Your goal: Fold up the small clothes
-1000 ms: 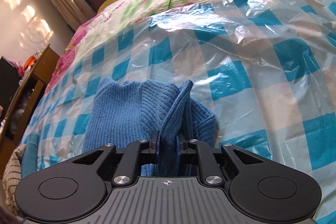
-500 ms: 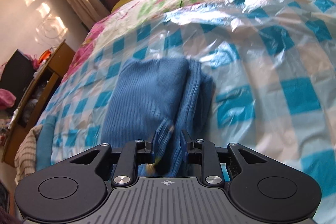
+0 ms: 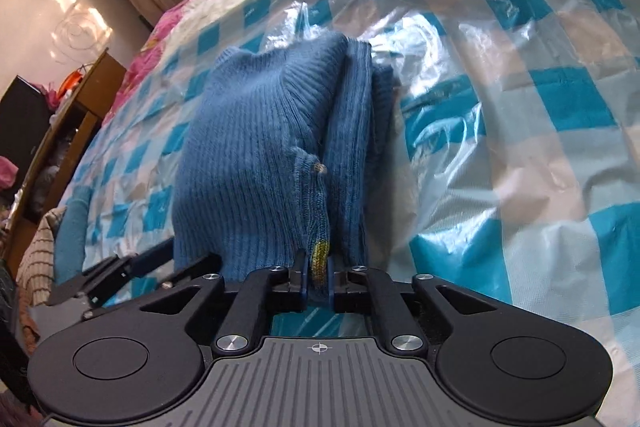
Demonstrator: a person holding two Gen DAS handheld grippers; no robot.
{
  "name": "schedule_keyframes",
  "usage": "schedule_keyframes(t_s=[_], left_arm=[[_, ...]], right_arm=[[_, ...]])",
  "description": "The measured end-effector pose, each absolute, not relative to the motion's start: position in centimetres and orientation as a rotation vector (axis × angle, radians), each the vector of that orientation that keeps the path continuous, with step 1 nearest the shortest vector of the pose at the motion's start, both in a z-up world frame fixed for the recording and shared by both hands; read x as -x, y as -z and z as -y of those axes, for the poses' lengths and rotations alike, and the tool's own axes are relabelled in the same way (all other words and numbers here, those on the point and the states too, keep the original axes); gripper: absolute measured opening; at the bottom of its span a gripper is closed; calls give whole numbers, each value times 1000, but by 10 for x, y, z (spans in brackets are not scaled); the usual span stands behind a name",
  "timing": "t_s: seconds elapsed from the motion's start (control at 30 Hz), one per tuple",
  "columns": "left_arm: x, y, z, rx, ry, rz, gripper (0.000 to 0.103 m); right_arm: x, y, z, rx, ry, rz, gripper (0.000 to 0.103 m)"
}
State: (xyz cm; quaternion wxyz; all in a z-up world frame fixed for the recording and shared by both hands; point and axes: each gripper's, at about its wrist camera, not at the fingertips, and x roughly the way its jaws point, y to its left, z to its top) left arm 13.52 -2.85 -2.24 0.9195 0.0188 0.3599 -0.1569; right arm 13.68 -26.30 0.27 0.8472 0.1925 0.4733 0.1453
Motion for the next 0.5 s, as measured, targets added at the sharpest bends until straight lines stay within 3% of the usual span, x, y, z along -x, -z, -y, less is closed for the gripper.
schedule_keyframes(t_s=[0.1, 0.23, 0.5], left_arm=[[-136, 14, 27, -32, 330, -716, 56], [-142, 7, 27, -32, 321, -687, 56], [-156, 3, 28, -18, 303, -663, 56]], right_arm=[[-142, -26, 268, -410, -296, -922, 19], [-172, -32, 268, -419, -244, -854, 34], [-232, 1, 248, -457, -216, -881, 33]])
